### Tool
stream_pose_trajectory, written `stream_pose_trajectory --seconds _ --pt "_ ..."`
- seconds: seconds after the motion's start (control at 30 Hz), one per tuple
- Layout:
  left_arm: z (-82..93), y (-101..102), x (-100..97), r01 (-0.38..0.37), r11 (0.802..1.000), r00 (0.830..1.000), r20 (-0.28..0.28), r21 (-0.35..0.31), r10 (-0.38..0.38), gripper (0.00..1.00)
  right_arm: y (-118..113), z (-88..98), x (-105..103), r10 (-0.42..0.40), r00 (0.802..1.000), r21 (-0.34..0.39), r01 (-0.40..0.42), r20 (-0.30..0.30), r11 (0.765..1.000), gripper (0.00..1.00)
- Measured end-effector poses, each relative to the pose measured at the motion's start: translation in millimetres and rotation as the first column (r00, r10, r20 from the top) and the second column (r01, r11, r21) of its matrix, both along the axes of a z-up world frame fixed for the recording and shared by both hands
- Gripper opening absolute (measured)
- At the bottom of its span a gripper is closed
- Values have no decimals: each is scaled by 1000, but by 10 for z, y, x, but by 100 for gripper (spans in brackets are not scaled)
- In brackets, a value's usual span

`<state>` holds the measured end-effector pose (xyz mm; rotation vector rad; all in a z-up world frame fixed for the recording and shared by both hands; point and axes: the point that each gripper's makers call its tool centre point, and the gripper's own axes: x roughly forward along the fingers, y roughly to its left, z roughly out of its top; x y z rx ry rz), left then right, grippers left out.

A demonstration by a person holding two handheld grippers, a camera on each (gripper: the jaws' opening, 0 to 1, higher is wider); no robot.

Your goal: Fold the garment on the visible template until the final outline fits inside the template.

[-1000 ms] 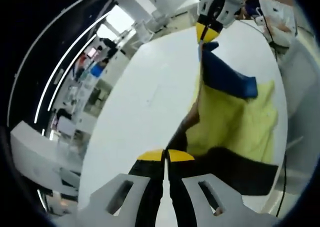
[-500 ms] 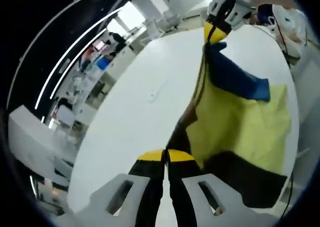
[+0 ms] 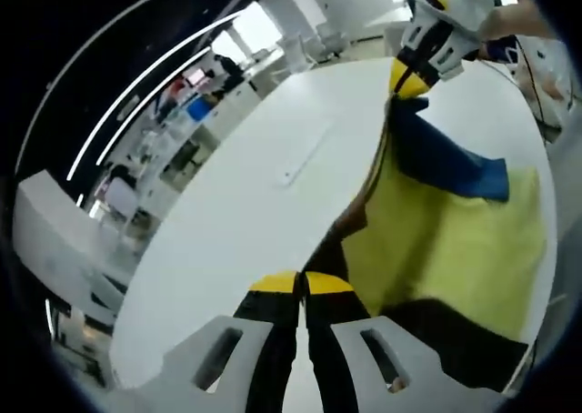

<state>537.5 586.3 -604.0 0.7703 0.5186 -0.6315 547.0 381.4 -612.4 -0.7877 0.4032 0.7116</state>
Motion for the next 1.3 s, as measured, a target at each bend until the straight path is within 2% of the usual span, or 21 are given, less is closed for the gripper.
stream_pose_trajectory --seconds 0.17,0.43,0.6,0.67,0.7,0.77,0.87,0.97,1.1,1.13,1.17,1.2,1.27,1.3 --pt "-66 -12 61 -24 999 1000 -3 -22 24 0 -7 -69 72 -28 999 19 29 -19 999 3" --pt "-165 -12 142 -49 999 999 -16 -2 49 0 11 -149 179 -51 999 -20 50 -14 999 3" --pt "-204 -20 198 -65 998 998 -15 -5 65 0 34 -192 213 -60 998 -10 60 -19 998 3" --pt "-241 -10 214 -68 998 997 -18 6 68 0 38 -207 234 -64 998 -4 64 -19 998 3" --pt "-276 4 214 -56 998 998 -19 39 56 0 33 -218 254 -70 997 1 70 -20 998 3" --pt "-327 2 227 -49 997 998 -23 60 50 0 26 -246 291 -87 996 17 87 -28 996 3" --pt "-344 -23 263 -50 997 998 -22 58 51 0 25 -299 330 -104 994 28 105 -42 994 3" --pt "-402 -56 297 -36 996 999 -34 79 39 0 29 -366 364 -109 993 15 110 -52 994 3" --pt "-528 -58 324 -45 995 996 -77 88 52 0 31 -447 399 -124 989 22 126 -78 992 3" --pt "-576 -48 300 -36 993 994 -99 110 47 0 31 -453 400 -124 989 22 126 -79 992 3" --pt "-612 -40 334 -29 992 995 -96 126 41 0 34 -472 407 -123 989 23 125 -84 992 3" --pt "-629 -34 367 -30 992 994 -96 124 42 0 27 -495 416 -122 988 17 124 -91 992 3" --pt "-664 -33 364 -72 995 987 -136 67 81 0 11 -514 434 -124 987 10 126 -98 992 3" --pt "-673 -6 385 -79 994 986 -141 71 88 0 -4 -526 455 -133 985 14 135 -109 991 3"
